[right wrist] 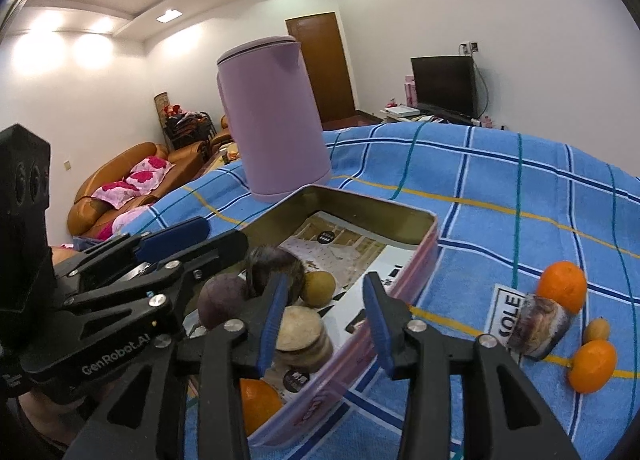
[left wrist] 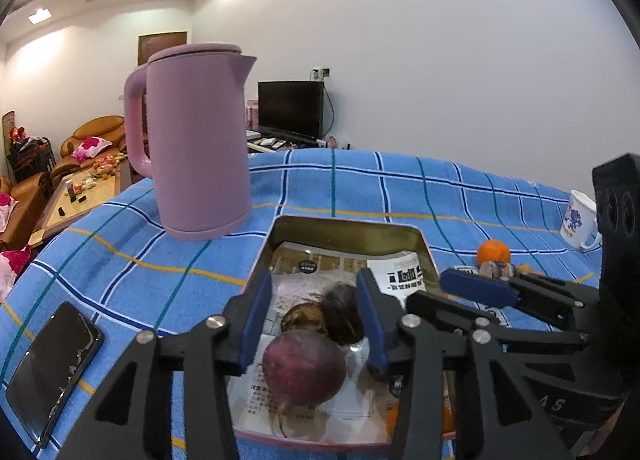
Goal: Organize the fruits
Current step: 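Open the left tool over the tin while the right tool releases the cylinder into it, then move the left tool to the striped piece while the right tool approaches an orange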
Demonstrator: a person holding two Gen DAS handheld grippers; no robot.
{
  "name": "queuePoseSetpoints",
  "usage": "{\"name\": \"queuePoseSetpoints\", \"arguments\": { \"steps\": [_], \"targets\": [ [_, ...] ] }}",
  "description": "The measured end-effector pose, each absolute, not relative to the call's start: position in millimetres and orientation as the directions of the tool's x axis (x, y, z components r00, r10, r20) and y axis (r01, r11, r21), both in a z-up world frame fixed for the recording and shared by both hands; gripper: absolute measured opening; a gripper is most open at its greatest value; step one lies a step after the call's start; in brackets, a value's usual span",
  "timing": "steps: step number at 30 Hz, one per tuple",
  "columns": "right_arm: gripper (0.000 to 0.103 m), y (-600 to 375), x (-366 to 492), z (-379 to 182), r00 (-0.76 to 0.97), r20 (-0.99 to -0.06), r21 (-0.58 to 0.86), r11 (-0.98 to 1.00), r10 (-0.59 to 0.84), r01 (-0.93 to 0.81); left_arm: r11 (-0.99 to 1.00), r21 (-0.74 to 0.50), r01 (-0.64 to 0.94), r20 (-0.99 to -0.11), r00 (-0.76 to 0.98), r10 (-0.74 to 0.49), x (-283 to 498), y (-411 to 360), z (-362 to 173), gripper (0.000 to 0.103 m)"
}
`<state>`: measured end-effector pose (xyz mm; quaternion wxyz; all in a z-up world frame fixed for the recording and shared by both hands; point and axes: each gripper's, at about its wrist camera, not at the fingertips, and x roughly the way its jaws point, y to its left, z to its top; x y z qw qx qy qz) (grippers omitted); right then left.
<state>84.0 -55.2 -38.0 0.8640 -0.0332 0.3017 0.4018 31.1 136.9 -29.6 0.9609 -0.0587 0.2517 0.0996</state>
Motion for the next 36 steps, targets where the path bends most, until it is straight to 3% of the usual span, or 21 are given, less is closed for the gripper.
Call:
{"name": "queuePoseSetpoints", "arguments": {
  "steps": [5, 13, 17, 25, 36],
  "targets": [
    [0.058, -69, 84, -30, 0.534, -0.521, 0.192, 0.701, 0.666, -0.687, 0.963, -0.079, -0.256, -0.476, 0.859, 0.189, 27, 140, -24, 0.079],
    [0.059, -109, 82, -15, 0.626, -0.514, 0.153, 0.781, 0.586, -0.605, 0.975, -0.06, -0.214, -0.442, 0.881, 0.167, 30, 108, -13, 0.1],
    [0.059, -138, 85, -16, 0.693, -0.532, 0.075, 0.842, 0.486, -0.534, 0.986, -0.032, -0.166, -0.436, 0.89, 0.136, 37, 81, -11, 0.1],
    [0.059, -201, 110, -25, 0.744, -0.586, 0.09, 0.938, 0.321, -0.334, 0.996, -0.016, -0.093, -0.471, 0.879, 0.075, 60, 37, -16, 0.1],
    [0.059, -211, 126, -44, 0.678, -0.672, 0.114, 0.946, 0.298, -0.303, 0.996, 0.013, -0.085, -0.511, 0.856, 0.08, 83, 17, -24, 0.1]
  ]
}}
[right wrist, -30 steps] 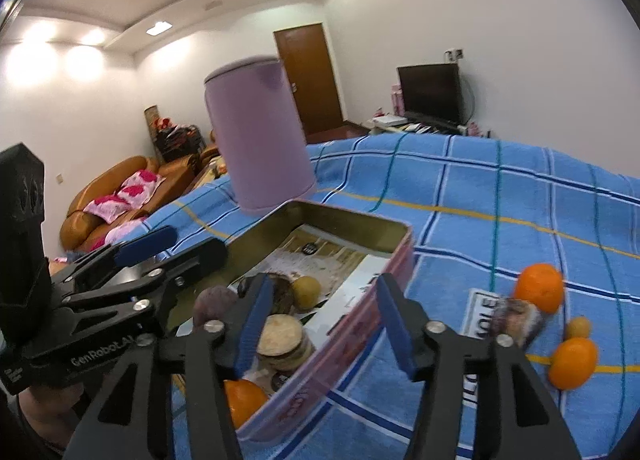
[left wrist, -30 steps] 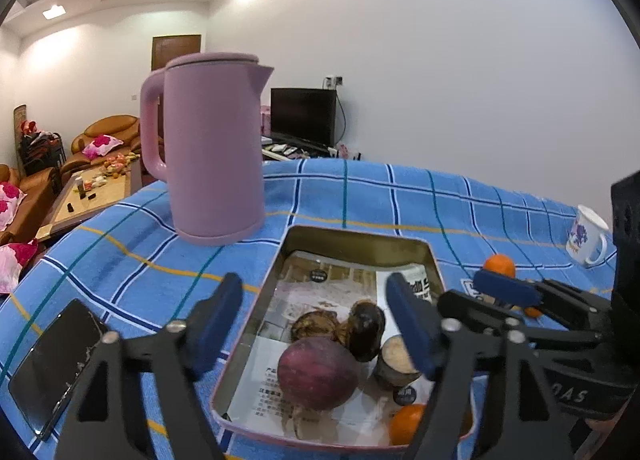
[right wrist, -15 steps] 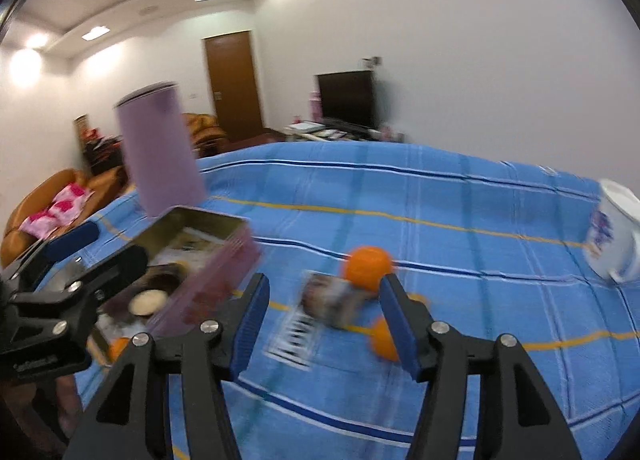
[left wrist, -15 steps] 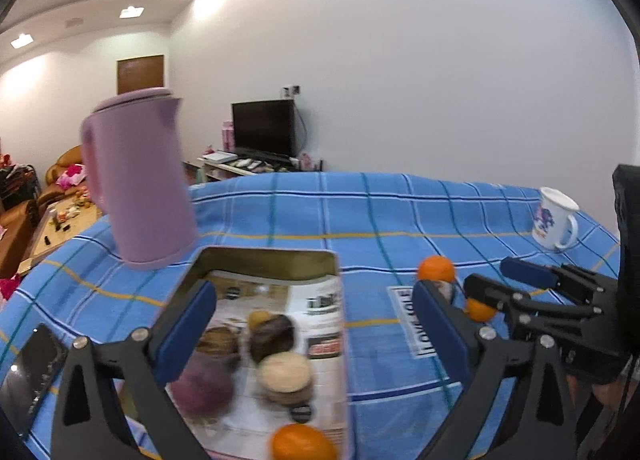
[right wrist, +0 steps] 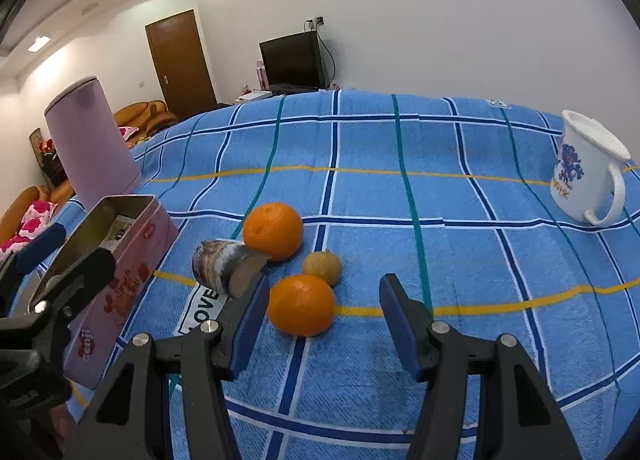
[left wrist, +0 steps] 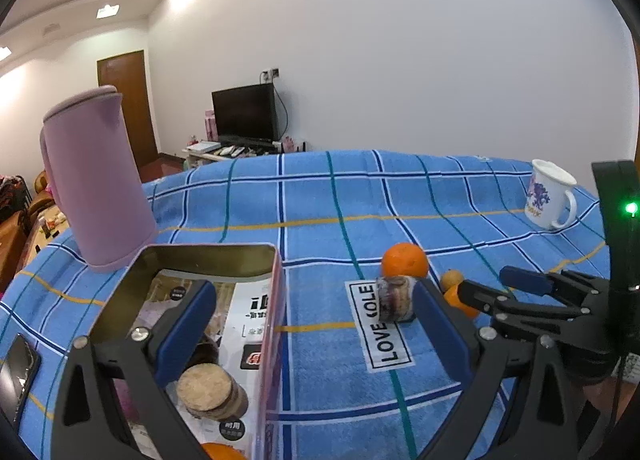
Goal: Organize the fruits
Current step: 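Move the left tool to the striped piece while the right tool approaches an orange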
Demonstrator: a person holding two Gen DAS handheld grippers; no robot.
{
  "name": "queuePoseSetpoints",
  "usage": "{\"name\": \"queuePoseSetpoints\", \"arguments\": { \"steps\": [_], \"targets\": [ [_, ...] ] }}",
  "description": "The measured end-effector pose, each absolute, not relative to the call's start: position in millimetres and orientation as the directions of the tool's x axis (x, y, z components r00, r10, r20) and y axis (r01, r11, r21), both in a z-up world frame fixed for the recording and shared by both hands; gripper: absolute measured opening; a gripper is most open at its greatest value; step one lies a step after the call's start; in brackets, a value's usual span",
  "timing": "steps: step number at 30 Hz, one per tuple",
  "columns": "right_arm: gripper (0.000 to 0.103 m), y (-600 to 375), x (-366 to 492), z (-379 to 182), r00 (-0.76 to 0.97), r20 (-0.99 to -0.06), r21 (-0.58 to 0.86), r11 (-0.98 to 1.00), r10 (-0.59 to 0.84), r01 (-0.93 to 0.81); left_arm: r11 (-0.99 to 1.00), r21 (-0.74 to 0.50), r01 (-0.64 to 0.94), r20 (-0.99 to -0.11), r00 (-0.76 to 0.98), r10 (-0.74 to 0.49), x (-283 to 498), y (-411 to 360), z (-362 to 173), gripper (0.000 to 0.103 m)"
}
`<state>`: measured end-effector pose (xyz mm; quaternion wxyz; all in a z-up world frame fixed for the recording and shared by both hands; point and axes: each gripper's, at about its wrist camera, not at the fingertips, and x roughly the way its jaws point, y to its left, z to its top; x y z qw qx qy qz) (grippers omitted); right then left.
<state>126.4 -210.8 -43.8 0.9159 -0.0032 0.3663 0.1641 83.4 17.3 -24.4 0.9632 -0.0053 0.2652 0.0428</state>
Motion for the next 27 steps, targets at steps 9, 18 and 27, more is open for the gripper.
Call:
{"name": "queuePoseSetpoints", "arguments": {
  "steps": [9, 18, 27],
  "targets": [
    [0.058, -207, 136, -53, 0.607, -0.715, 0.165, 0.928, 0.346, -0.335, 0.997, 0.009, -0.074, -0.521, 0.851, 0.068, 87, 16, -28, 0.1],
    [0.042, -202, 131, -55, 0.577, -0.718, 0.187, 0.906, 0.39, -0.38, 0.998, 0.012, -0.058, -0.523, 0.851, 0.056, 89, 10, -27, 0.1],
    [0.042, -224, 128, -40, 0.703, -0.652, 0.112, 0.952, 0.286, -0.283, 0.999, 0.033, -0.003, -0.543, 0.839, 0.02, 101, -11, -27, 0.1]
  ]
}}
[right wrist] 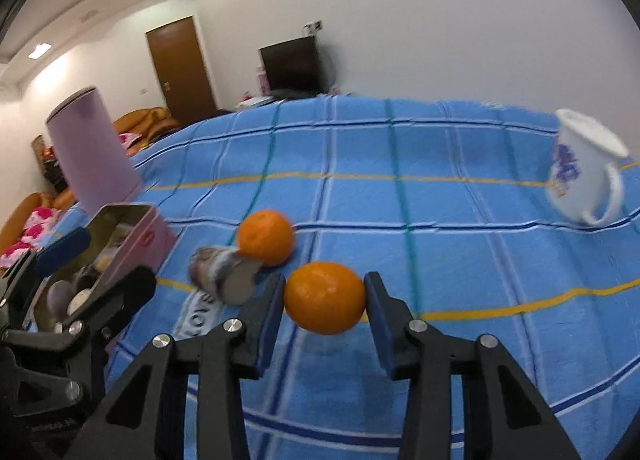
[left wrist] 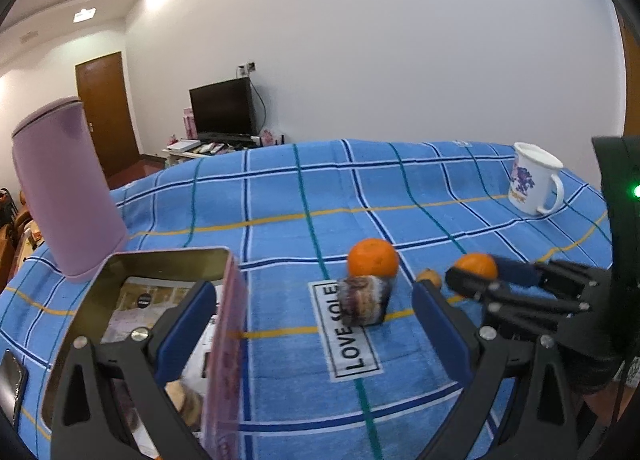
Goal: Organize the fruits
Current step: 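Move the left tool to the striped piece while the right tool approaches an orange, then close the left tool on the striped piece while the right tool grasps the orange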
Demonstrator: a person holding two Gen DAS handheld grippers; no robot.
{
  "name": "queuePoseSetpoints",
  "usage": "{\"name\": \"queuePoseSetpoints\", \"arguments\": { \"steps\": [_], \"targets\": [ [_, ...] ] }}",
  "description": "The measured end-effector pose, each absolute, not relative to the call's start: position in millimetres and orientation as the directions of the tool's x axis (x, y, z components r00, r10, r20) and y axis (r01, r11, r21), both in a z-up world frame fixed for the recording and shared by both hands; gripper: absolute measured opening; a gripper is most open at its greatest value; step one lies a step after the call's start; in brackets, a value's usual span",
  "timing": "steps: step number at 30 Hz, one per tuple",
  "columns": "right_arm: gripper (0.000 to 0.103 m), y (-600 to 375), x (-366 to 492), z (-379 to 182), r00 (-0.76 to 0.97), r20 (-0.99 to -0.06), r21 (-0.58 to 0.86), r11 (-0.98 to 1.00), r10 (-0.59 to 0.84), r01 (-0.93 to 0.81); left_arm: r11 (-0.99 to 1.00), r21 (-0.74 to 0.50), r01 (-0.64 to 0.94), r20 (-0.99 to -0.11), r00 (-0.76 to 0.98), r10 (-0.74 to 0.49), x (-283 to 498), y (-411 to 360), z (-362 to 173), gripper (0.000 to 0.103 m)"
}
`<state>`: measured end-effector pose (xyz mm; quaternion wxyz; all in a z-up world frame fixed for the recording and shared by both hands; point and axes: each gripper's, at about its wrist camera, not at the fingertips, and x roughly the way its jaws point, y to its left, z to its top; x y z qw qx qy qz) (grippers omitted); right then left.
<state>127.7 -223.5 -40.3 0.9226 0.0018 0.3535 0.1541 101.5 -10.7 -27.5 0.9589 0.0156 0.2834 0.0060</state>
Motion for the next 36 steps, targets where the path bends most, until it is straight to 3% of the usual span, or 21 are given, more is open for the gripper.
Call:
{"name": "queuePoseSetpoints", "arguments": {
  "steps": [6, 11, 16, 18, 20, 22, 36],
  "targets": [
    [0.042, -237, 134, -40, 0.72, -0.651, 0.096, 0.967, 0.24, -0.235, 0.998, -0.001, 0.061, -0.602, 0.797, -0.049, 121, -23, -39, 0.097],
    [0.042, -242, 136, -40, 0.718, -0.653, 0.109, 0.968, 0.241, -0.226, 0.995, -0.019, 0.099, -0.663, 0.744, -0.087, 139, -29, -53, 0.08],
    [0.042, -243, 138, -41, 0.714, -0.656, 0.119, 0.967, 0.246, -0.224, 0.994, -0.017, 0.11, -0.681, 0.726, -0.092, 145, -34, -57, 0.071],
    [0.042, -243, 139, -42, 0.708, -0.659, 0.122, 0.966, 0.252, -0.229, 0.995, -0.002, 0.101, -0.699, 0.711, -0.074, 149, -35, -62, 0.065],
    [0.042, -240, 140, -43, 0.702, -0.665, 0.119, 0.964, 0.254, -0.236, 0.994, -0.021, 0.109, -0.715, 0.693, -0.091, 153, -34, -64, 0.048],
    [0.042, -240, 140, -43, 0.7, -0.667, 0.12, 0.964, 0.255, -0.237, 0.993, -0.027, 0.117, -0.715, 0.692, -0.101, 153, -34, -65, 0.043],
    [0.042, -241, 132, -39, 0.714, -0.633, 0.144, 0.952, 0.298, -0.27, 0.99, -0.08, 0.116, -0.662, 0.737, -0.14, 139, -25, -56, 0.041]
  ]
}}
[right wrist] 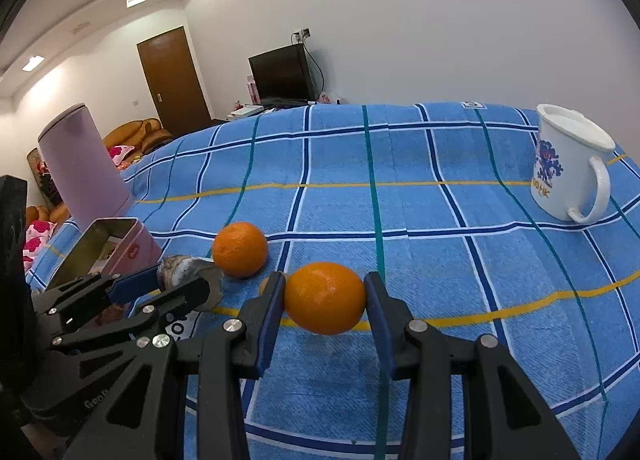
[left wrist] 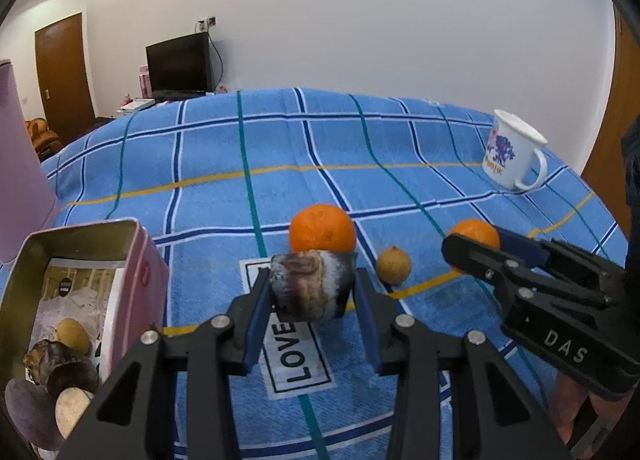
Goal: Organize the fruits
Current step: 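Close the left tool on the striped piece while the right tool grasps the orange, then lift the striped piece and orange off the bedspread with both tools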
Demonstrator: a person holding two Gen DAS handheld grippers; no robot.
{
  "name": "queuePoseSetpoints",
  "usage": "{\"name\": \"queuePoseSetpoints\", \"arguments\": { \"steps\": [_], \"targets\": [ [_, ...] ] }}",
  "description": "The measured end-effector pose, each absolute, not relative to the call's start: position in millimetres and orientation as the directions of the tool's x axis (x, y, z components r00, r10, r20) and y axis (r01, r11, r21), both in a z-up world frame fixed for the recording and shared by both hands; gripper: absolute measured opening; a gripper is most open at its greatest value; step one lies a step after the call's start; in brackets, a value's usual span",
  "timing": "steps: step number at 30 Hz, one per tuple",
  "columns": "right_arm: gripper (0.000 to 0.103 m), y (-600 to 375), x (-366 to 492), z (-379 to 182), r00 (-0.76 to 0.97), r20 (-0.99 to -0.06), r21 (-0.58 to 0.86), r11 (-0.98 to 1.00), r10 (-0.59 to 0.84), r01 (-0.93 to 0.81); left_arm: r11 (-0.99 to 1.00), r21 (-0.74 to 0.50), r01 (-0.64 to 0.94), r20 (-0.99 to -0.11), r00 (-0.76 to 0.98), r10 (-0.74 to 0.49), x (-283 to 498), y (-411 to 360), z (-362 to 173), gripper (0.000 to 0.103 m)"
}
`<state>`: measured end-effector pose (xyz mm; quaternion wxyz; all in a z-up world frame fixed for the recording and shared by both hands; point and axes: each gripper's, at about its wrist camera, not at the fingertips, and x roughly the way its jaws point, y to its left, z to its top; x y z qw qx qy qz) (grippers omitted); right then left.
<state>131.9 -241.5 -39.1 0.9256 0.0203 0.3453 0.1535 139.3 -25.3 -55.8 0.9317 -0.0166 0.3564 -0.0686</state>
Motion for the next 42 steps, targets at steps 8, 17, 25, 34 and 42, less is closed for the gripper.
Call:
{"name": "queuePoseSetpoints", "arguments": {
  "steps": [8, 17, 25, 34, 42],
  "targets": [
    [0.042, -239, 127, -36, 0.724, -0.613, 0.144, 0.946, 0.317, -0.292, 0.992, -0.055, 0.111, -0.629, 0.768, -0.121, 133, -27, -50, 0.041],
    [0.042, -240, 122, -33, 0.74, -0.584, 0.141, 0.939, 0.334, -0.313, 0.994, -0.03, 0.102, -0.589, 0.802, -0.1, 124, -29, -45, 0.041],
    [0.042, -239, 117, -29, 0.757, -0.559, 0.133, 0.938, 0.338, -0.321, 0.996, -0.001, 0.088, -0.55, 0.832, -0.074, 117, -30, -39, 0.041],
    [0.042, -238, 109, -24, 0.781, -0.524, 0.111, 0.936, 0.341, -0.334, 0.997, -0.004, 0.076, -0.524, 0.849, -0.067, 111, -28, -37, 0.041],
    [0.042, -239, 107, -22, 0.792, -0.506, 0.103, 0.936, 0.34, -0.336, 0.997, -0.006, 0.074, -0.494, 0.867, -0.067, 105, -27, -34, 0.041]
  ]
}}
